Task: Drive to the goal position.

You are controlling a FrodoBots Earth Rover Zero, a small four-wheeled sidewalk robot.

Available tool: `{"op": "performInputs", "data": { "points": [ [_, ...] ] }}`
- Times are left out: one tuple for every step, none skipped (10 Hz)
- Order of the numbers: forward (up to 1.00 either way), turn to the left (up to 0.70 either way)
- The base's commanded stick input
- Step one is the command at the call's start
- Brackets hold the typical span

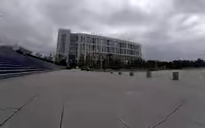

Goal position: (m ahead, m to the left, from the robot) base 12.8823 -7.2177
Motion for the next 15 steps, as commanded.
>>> {"op": "performInputs", "data": {
  "points": [
    [0.70,0.00],
    [0.70,0.00],
    [0.70,0.00],
    [0.70,0.00],
    [0.70,0.00],
    [0.70,0.00],
    [0.70,0.00],
    [0.70,0.00],
    [0.70,0.00],
    [0.70,0.00],
    [0.70,0.00],
    [0.70,0.00],
    [0.70,0.00],
    [0.70,0.00],
    [0.70,0.00]
  ]
}}
